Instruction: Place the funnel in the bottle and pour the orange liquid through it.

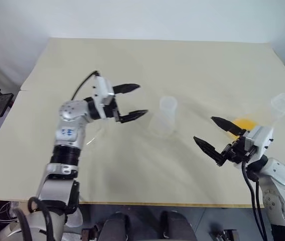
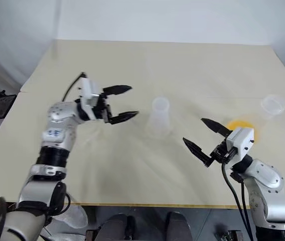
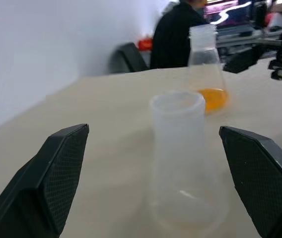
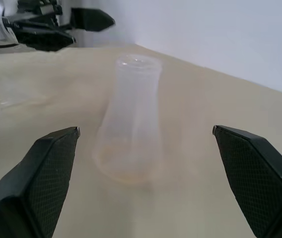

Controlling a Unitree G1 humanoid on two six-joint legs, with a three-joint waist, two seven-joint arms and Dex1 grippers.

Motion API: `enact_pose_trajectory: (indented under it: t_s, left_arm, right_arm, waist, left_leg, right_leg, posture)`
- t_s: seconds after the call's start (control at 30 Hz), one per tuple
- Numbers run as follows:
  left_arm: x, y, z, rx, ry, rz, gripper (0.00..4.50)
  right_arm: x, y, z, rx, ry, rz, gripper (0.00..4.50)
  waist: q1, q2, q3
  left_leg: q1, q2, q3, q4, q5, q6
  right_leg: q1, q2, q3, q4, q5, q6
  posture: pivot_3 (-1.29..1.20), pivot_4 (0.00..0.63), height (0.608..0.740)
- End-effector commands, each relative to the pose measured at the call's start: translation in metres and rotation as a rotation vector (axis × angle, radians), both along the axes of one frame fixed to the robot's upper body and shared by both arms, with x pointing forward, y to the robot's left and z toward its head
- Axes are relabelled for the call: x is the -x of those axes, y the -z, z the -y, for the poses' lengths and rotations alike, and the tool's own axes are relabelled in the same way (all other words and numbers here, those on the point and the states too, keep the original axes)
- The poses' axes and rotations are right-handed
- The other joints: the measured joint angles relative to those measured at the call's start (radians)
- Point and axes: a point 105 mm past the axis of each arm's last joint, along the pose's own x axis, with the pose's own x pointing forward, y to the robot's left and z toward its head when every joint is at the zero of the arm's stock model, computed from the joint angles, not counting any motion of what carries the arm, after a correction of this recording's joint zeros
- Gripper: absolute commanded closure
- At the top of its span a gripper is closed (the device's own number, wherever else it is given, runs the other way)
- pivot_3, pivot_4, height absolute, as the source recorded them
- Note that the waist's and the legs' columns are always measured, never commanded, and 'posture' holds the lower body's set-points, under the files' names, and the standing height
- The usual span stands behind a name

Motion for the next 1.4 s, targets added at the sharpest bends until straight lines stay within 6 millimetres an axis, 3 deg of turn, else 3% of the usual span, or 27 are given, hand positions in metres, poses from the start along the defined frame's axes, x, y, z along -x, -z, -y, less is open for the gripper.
enact_pose_trajectory:
  t_s: [0.03, 0.13, 0.33, 0.43, 0.53, 0.67, 0.9, 1.0, 1.07, 1.4]
  left_arm:
    - [0.012, -0.013, -0.026, 0.042, -0.076, 0.04, 0.05]
    - [0.038, 0.007, -0.076, 0.025, -0.263, -0.011, 0.05]
    - [0.084, 0.045, -0.123, 0.04, -0.499, -0.141, 0.05]
    - [0.119, 0.071, -0.148, 0.072, -0.663, -0.221, 0.05]
    - [0.142, 0.085, -0.154, 0.069, -0.739, -0.274, 0.05]
    - [0.157, 0.098, -0.15, 0.067, -0.773, -0.315, 0.05]
    - [0.149, 0.1, -0.116, 0.114, -0.699, -0.345, 0.05]
    - [0.142, 0.102, -0.081, 0.178, -0.572, -0.418, 0.05]
    - [0.133, 0.105, -0.069, 0.16, -0.563, -0.41, 0.05]
    - [0.061, 0.128, -0.057, 0.148, -0.683, -0.437, 0.05]
  right_arm:
    - [0.0, -0.013, -0.004, -0.014, -0.056, 0.053, 0.0]
    - [0.0, -0.018, -0.017, 0.051, -0.21, 0.045, 0.0]
    - [0.002, -0.018, -0.029, 0.181, -0.399, 0.023, 0.0]
    - [0.003, -0.022, -0.04, 0.184, -0.473, 0.021, 0.0]
    - [0.004, -0.019, -0.047, 0.189, -0.515, 0.011, 0.0]
    - [0.001, -0.014, -0.047, 0.184, -0.522, -0.006, 0.0]
    - [-0.005, -0.007, -0.033, 0.187, -0.457, -0.028, 0.0]
    - [-0.005, -0.001, -0.026, 0.191, -0.423, -0.046, 0.0]
    - [-0.003, 0.001, -0.025, 0.188, -0.412, -0.047, 0.0]
    - [0.004, 0.0, -0.028, 0.156, -0.353, -0.034, 0.0]
  waist:
    - [0.0, 0.0, 0.0]
    - [-0.02, 0.0, 0.0]
    - [-0.019, 0.0, 0.0]
    - [-0.018, 0.0, 0.0]
    - [-0.015, 0.0, 0.0]
    - [0.006, 0.0, 0.0]
    - [0.013, 0.0, 0.0]
    - [0.016, 0.0, 0.0]
    - [0.016, 0.0, 0.0]
    - [0.016, 0.001, -0.001]
  left_leg:
    - [0.0, 0.0, -0.002, 0.0, 0.0, 0.0]
    - [0.0, 0.0, -0.004, 0.0, 0.0, 0.001]
    - [0.001, 0.003, -0.01, 0.0, 0.0, 0.001]
    - [0.002, 0.002, -0.01, 0.0, -0.001, 0.001]
    - [0.005, 0.001, -0.01, 0.0, -0.001, 0.002]
    - [0.006, 0.0, -0.012, 0.001, -0.002, 0.003]
    - [0.006, -0.001, -0.011, 0.001, -0.003, 0.004]
    - [0.006, -0.001, -0.011, 0.001, -0.003, 0.004]
    - [0.006, -0.001, -0.011, 0.001, -0.003, 0.004]
    - [0.006, -0.001, -0.009, 0.002, -0.003, 0.003]
  right_leg:
    - [0.0, 0.0, 0.0, 0.0, 0.0, 0.0]
    - [0.0, -0.001, 0.001, 0.0, 0.0, 0.0]
    - [0.004, -0.002, -0.001, -0.001, 0.0, 0.0]
    - [0.005, -0.004, 0.0, -0.002, 0.0, 0.0]
    - [0.01, -0.006, -0.001, -0.003, 0.0, 0.0]
    - [0.012, -0.007, -0.002, -0.004, 0.0, 0.0]
    - [0.012, -0.008, -0.002, -0.005, 0.0, 0.0]
    - [0.012, -0.008, -0.003, -0.005, 0.0, 0.0]
    - [0.012, -0.008, -0.002, -0.005, 0.0, 0.0]
    - [0.012, -0.003, -0.002, -0.005, 0.0, 0.0]
  posture:
    - [0.0, 0.15, 0.74]
    - [0.0, 0.15, 0.74]
    - [0.0, 0.15, 0.74]
    - [0.0, 0.15, 0.74]
    - [0.0, 0.15, 0.74]
    - [0.0, 0.15, 0.74]
    - [0.0, 0.15, 0.74]
    - [0.0, 0.15, 0.74]
    - [0.0, 0.15, 0.74]
    - [0.0, 0.15, 0.74]
